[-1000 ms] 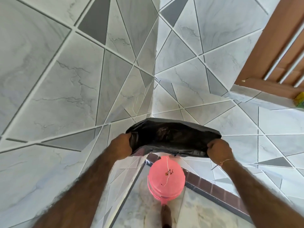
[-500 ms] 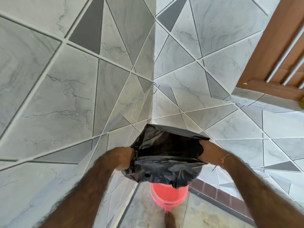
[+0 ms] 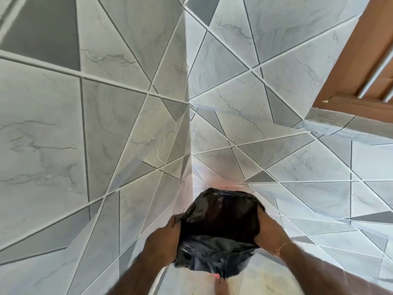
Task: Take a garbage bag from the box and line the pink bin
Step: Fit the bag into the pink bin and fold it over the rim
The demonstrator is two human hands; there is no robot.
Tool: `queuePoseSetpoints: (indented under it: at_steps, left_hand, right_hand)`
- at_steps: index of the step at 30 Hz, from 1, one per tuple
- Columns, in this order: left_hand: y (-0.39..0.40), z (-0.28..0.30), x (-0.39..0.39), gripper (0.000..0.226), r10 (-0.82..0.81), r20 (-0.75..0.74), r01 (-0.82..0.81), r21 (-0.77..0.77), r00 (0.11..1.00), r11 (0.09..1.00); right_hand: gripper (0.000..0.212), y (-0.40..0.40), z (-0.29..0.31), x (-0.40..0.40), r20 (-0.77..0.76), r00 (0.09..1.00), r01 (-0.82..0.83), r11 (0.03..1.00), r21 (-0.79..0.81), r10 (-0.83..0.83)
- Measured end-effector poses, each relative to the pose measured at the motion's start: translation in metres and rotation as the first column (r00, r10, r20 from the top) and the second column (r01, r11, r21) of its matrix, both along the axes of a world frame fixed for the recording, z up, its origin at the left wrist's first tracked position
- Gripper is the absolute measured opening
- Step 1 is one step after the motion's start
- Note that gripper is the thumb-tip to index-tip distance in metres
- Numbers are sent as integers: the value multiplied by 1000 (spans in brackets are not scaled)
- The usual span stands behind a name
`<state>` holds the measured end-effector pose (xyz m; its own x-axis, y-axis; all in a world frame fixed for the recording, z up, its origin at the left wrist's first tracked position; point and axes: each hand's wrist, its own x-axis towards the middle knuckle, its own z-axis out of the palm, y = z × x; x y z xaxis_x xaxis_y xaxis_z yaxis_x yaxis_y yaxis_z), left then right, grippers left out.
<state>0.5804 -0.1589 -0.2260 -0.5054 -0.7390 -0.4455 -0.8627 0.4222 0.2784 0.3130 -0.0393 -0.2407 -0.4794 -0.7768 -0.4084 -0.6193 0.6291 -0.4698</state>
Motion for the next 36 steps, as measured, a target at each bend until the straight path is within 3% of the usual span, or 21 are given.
queuePoseSetpoints:
  at_steps: [2,5,7,10,12,15,18,22,25,28,31,36]
  left_hand:
    - [4,-24,-11,59,63,-102,-60,31,993,998]
    - [0,-62,-26,68,28,-181,-21,39,983,999]
    - [-4,-82,-32,56,92,-312,-66,95,946,993]
    - [-4,-115,-41,56,73,-355,-73,13,932,997]
    - [0,-133,-46,61,40,-319,-40,9,947,999]
    - [4,-163,-60,51,2,-350,-10,-23,937,1000]
    - [-2,-187,-80,75,41,-347,10,145,937,989]
    - [-20,-246,-95,68,203,-433,-119,213,878,970]
    - [-20,-268,-116,72,123,-436,-33,209,891,977]
    - [-7,-287,-138,74,21,-446,128,300,895,945]
    - [5,-321,-157,87,20,-284,102,409,959,907]
    - [-29,-370,-171,92,171,-391,-2,396,904,918]
  right_hand:
    - [92,-2,-24,-3,20,999,33,999,-28,-33]
    - [97,-8,-47,-7,-60,994,87,993,-77,-92]
    - [101,-10,-62,-16,-98,986,123,983,-135,-137]
    - [105,-7,-83,-28,-83,980,165,972,-169,-181]
    - [105,-3,-97,-30,-71,980,177,976,-130,-187]
    - [105,-4,-126,-24,-8,986,167,986,-28,-167]
    - [103,-23,-155,-20,58,986,155,987,35,-157]
    - [105,-53,-203,-18,140,978,138,984,115,-154]
    - [106,-69,-235,-12,202,978,10,984,176,-46]
    - [102,-74,-254,-17,237,969,-133,952,277,66]
    - [95,-72,-277,-45,126,989,-125,909,399,80]
    - [86,-74,-326,-86,-100,991,114,942,314,-86]
